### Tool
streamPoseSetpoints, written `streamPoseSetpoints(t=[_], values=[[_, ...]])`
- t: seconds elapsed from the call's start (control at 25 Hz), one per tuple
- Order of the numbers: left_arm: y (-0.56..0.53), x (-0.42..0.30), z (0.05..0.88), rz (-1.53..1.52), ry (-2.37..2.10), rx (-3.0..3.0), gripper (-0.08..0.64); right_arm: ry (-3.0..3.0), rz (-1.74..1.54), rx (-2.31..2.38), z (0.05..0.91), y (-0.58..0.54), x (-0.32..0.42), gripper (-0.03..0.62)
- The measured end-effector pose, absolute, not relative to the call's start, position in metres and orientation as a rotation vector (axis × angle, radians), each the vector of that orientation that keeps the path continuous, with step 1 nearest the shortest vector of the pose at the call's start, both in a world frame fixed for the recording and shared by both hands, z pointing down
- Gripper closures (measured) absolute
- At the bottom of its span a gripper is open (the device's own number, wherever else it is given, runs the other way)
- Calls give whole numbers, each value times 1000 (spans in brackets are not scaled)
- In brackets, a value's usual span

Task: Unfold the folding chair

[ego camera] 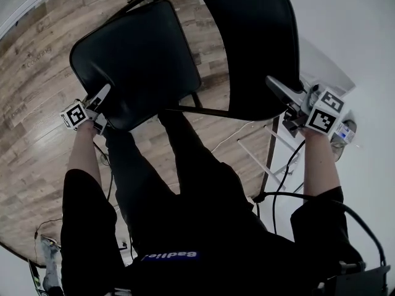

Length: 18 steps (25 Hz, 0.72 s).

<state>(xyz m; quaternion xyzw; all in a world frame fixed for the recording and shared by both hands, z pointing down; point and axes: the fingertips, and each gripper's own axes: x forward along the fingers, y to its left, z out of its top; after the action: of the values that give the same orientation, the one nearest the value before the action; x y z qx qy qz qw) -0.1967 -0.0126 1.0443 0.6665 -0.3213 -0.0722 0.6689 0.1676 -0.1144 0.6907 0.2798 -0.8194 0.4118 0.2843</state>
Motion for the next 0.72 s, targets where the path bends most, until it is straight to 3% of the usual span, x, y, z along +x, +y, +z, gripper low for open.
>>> streamPoseSetpoints(t=[0.72], values=[[-3,-211,1059,-96,-770,1420,203,-2123,978,834,693,-103,152,508]])
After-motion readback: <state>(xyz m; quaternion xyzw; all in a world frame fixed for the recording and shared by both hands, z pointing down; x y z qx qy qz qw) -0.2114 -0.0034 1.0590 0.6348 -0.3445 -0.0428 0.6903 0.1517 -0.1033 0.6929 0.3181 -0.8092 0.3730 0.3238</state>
